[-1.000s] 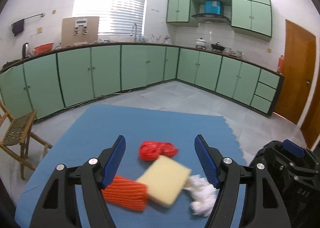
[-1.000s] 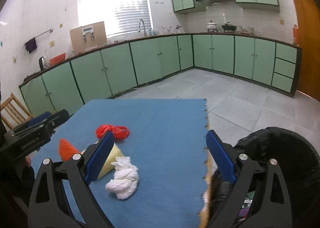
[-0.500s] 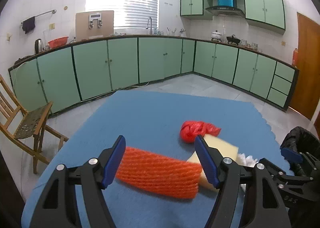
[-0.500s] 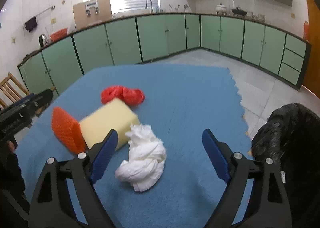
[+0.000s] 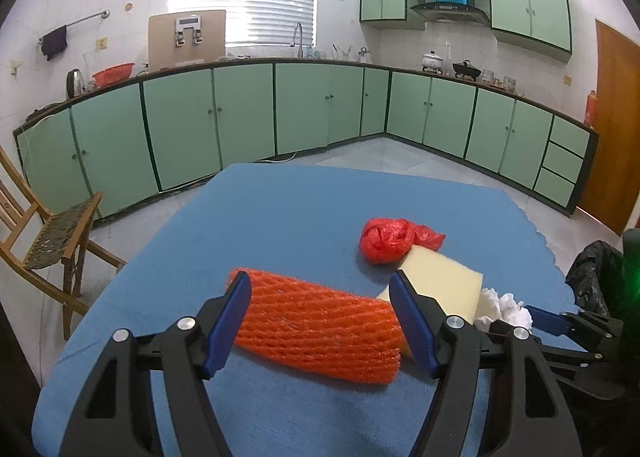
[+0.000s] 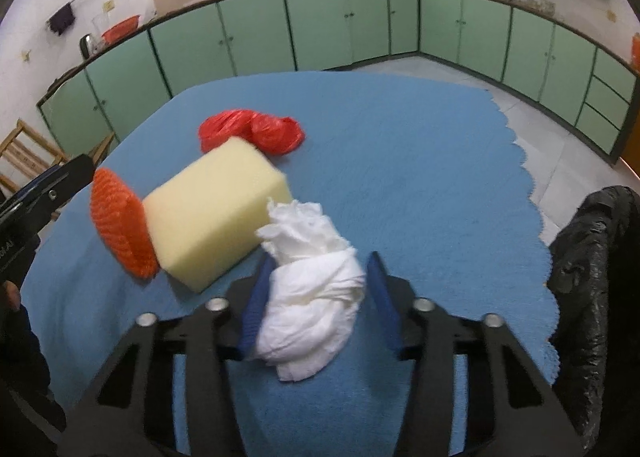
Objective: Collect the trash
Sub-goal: 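Grasp the white tissue ball with the right tool while the left tool grasps the orange foam net, then carry the foam net and tissue over the bin and open both tools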
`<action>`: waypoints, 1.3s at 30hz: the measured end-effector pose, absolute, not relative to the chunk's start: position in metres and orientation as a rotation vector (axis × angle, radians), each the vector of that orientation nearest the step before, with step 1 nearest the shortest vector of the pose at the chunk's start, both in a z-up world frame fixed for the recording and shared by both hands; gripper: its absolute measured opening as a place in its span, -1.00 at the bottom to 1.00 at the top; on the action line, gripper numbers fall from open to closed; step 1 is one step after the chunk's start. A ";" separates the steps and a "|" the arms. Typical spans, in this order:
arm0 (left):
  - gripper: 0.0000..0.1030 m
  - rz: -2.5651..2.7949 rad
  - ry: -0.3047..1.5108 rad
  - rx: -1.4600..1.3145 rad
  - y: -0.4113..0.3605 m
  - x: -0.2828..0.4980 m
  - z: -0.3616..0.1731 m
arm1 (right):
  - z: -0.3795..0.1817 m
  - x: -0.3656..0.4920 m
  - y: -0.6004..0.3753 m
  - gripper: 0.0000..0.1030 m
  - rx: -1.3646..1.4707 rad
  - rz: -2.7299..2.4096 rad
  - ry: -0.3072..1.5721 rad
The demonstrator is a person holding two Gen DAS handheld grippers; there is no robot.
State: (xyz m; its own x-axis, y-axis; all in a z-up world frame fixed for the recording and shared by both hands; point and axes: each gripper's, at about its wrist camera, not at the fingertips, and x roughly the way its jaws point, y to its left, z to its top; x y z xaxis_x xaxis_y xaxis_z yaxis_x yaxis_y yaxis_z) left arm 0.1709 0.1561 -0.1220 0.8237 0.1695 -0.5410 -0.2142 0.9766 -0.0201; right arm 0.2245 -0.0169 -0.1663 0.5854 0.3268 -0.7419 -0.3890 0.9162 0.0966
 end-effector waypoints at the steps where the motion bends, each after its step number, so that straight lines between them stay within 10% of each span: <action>1: 0.36 0.203 0.570 -0.082 0.155 0.171 -0.123 | -0.167 0.224 -0.015 -0.25 -0.087 0.423 0.851; 25: 0.33 0.228 0.692 -0.122 0.143 0.185 -0.159 | -0.146 0.226 -0.049 -0.42 -0.054 0.372 0.793; 34: -0.81 0.165 0.745 -0.181 0.152 0.192 -0.169 | -0.149 0.222 -0.040 -0.42 -0.079 0.391 0.792; 39: -0.91 0.163 0.734 -0.209 0.156 0.188 -0.168 | -0.147 0.221 -0.041 -0.42 -0.077 0.391 0.786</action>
State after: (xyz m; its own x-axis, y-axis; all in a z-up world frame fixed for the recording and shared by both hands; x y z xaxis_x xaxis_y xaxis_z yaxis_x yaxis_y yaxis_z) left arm 0.1883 0.1556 -0.1683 0.7311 0.0743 -0.6782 -0.2199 0.9667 -0.1311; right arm 0.2208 -0.0415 -0.1469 0.6389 0.3141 -0.7022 -0.3706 0.9256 0.0769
